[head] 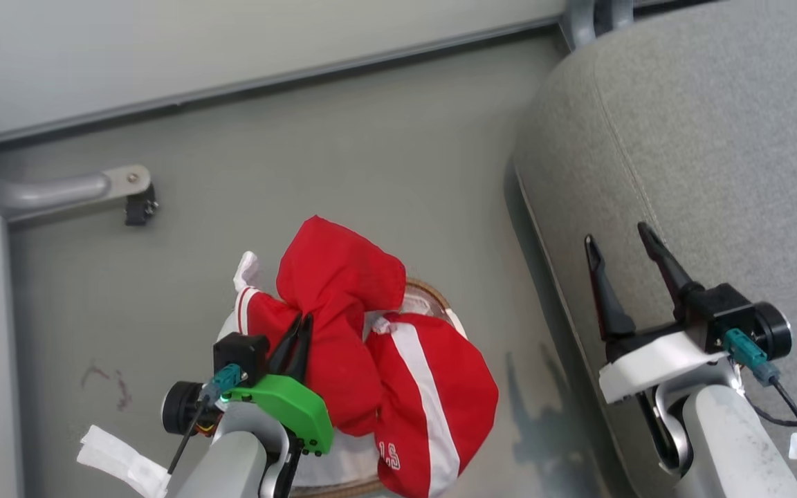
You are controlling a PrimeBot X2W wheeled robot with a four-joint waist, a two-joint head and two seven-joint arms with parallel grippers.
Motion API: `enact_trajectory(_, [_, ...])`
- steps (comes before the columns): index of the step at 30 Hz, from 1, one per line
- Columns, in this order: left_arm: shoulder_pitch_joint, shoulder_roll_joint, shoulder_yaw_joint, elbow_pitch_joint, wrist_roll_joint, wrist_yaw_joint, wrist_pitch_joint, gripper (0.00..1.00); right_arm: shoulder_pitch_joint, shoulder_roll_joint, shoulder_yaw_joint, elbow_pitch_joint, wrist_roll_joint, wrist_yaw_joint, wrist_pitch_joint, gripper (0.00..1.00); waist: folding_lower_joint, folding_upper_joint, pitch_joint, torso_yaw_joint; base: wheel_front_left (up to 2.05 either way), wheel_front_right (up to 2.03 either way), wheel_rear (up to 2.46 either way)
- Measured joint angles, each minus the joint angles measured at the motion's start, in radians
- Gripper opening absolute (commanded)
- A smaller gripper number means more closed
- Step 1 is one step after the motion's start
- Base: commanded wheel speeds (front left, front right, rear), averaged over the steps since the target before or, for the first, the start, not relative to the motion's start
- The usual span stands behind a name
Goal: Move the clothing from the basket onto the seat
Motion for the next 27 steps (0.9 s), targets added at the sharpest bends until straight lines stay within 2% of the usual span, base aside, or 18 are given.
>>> enact_trajectory(9, [0.043,-0.001,0.072,-0.224,0.034,-0.008,0.0,0.0,0.078,0.0,0.005,0.017,0.0,0.0,0.0,1.0,0.0,0.0,-0.134,0.052,0.0,0.0,0.0])
enact_trajectory(19, [0.043,-0.001,0.098,-0.422,0.035,-0.011,0.0,0.0,0.14,0.0,0.038,0.032,0.0,0.0,0.0,1.0,0.0,0.0,-0.241,0.091,0.0,0.0,0.0])
enact_trajectory(23, [0.043,-0.001,0.096,-0.462,0.033,-0.01,0.0,0.0,0.151,-0.002,0.074,0.044,-0.005,0.0,0.0,1.0,0.0,0.0,-0.261,0.101,0.0,0.0,0.0])
enact_trajectory(27, [0.043,-0.001,0.081,-0.474,0.03,-0.008,0.0,0.0,0.158,-0.022,0.166,0.06,-0.008,0.0,0.0,1.0,0.0,0.0,-0.272,0.111,0.0,0.0,0.0])
